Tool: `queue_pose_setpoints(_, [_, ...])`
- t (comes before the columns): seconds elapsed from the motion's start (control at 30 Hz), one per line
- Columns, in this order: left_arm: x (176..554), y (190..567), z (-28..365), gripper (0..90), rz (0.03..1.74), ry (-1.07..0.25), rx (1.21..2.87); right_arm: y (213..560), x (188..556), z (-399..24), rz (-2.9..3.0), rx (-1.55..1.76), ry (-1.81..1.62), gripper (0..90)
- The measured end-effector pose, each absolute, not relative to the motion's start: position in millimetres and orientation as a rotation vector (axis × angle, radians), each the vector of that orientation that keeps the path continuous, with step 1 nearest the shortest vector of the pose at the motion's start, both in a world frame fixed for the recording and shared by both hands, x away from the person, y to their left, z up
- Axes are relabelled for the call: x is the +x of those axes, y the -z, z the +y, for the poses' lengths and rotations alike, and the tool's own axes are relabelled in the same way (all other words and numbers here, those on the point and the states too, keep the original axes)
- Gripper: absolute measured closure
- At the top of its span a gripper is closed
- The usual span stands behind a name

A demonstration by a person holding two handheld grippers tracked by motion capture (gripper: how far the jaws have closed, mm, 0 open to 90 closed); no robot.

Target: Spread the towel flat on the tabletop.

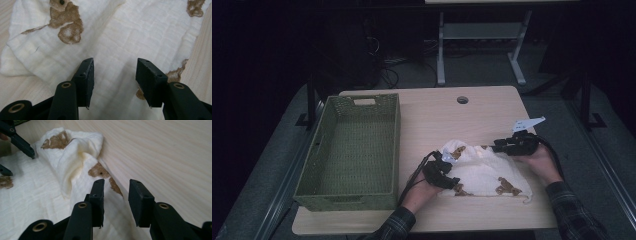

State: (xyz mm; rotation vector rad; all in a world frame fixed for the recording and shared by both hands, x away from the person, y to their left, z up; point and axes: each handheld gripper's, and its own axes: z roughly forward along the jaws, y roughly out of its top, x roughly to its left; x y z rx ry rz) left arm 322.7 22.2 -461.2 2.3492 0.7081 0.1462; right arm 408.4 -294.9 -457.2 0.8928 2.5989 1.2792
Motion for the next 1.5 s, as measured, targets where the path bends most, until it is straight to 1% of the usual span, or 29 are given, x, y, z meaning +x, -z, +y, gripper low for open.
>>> queue_pose_setpoints(0.03, [322.3, 461.3, 22.4, 48.3, 0.704, -0.15, 2.352, 458.5, 408.7, -293.6, 2.608, 0.896, -1.272, 69.1])
queue_pose_setpoints(0.07, [322.3, 461.3, 22.4, 48.4, 0.704, -0.15, 2.352, 458.5, 408.7, -293.6, 2.608, 0.896, -1.272, 69.1])
queue_pose_setpoints(0.13, [320.4, 461.8, 21.7, 48.3, 0.697, -0.171, 2.354, 459.5, 407.8, -291.0, 2.633, 0.875, -1.258, 83.3])
queue_pose_setpoints(0.17, [319.3, 462.1, 21.0, 48.3, 0.693, -0.184, 2.357, 458.2, 405.9, -290.1, 2.622, 0.856, -1.246, 87.8])
queue_pose_setpoints(0.2, [318.8, 462.1, 20.6, 48.3, 0.692, -0.188, 2.359, 452.9, 402.7, -290.5, 2.61, 0.839, -1.275, 88.6])
queue_pose_setpoints(0.27, [318.2, 462.1, 20.5, 48.2, 0.689, -0.194, 2.363, 449.2, 400.7, -291.2, 2.603, 0.829, -1.291, 88.6])
queue_pose_setpoints(0.3, [318.2, 462.5, 21.0, 48.2, 0.694, -0.189, 2.353, 441.2, 395.0, -292.9, 2.59, 0.805, -1.338, 88.7])
queue_pose_setpoints(0.43, [318.3, 462.5, 21.5, 48.2, 0.688, -0.196, 2.356, 428.2, 380.6, -292.6, 2.579, 0.738, -1.407, 88.9])
queue_pose_setpoints(0.57, [318.2, 462.9, 21.3, 48.3, 0.683, -0.204, 2.353, 422.2, 367.1, -286.5, 2.603, 0.676, -1.431, 88.9])
queue_pose_setpoints(0.63, [318.3, 463.0, 21.3, 48.3, 0.679, -0.206, 2.354, 421.0, 352.8, -276.9, 2.644, 0.612, -1.434, 88.8])
queue_pose_setpoints(0.67, [318.3, 463.0, 21.3, 48.3, 0.679, -0.206, 2.354, 421.0, 352.8, -276.9, 2.644, 0.612, -1.434, 88.8])
queue_pose_setpoints(0.7, [317.6, 463.5, 20.7, 48.3, 0.69, -0.204, 2.343, 422.2, 343.9, -271.0, 2.673, 0.583, -1.432, 88.8])
queue_pose_setpoints(0.9, [317.1, 463.7, 20.9, 48.3, 0.682, -0.213, 2.346, 433.5, 323.4, -252.1, 2.787, 0.509, -1.38, 88.8])
queue_pose_setpoints(1.13, [317.6, 463.4, 21.5, 48.3, 0.679, -0.213, 2.352, 454.3, 309.9, -240.8, 2.924, 0.464, -1.212, 88.0])
queue_pose_setpoints(1.2, [317.5, 463.2, 21.6, 48.3, 0.678, -0.214, 2.357, 455.4, 308.4, -240.1, 2.93, 0.462, -1.203, 87.1])
queue_pose_setpoints(1.23, [317.5, 463.2, 21.7, 48.3, 0.676, -0.215, 2.358, 454.2, 306.4, -240.6, 2.936, 0.452, -1.208, 80.8])
queue_pose_setpoints(1.27, [317.6, 463.1, 21.8, 48.2, 0.672, -0.215, 2.362, 451.3, 305.9, -242.6, 2.923, 0.446, -1.23, 76.8])
queue_pose_setpoints(1.3, [317.5, 463.2, 21.8, 48.2, 0.673, -0.215, 2.36, 447.0, 305.7, -245.6, 2.907, 0.459, -1.263, 75.1])
queue_pose_setpoints(1.33, [317.5, 463.2, 21.8, 48.2, 0.673, -0.215, 2.36, 447.0, 305.7, -245.6, 2.907, 0.459, -1.263, 75.1])
queue_pose_setpoints(1.37, [317.5, 463.2, 21.8, 48.2, 0.672, -0.214, 2.36, 441.6, 305.5, -249.5, 2.881, 0.483, -1.308, 72.3])
queue_pose_setpoints(1.4, [317.5, 463.5, 21.9, 48.2, 0.676, -0.212, 2.354, 431.6, 309.4, -260.9, 2.814, 0.507, -1.377, 71.5])
queue_pose_setpoints(1.5, [317.6, 463.5, 21.9, 48.2, 0.676, -0.209, 2.352, 422.3, 321.8, -278.6, 2.713, 0.578, -1.388, 72.2])
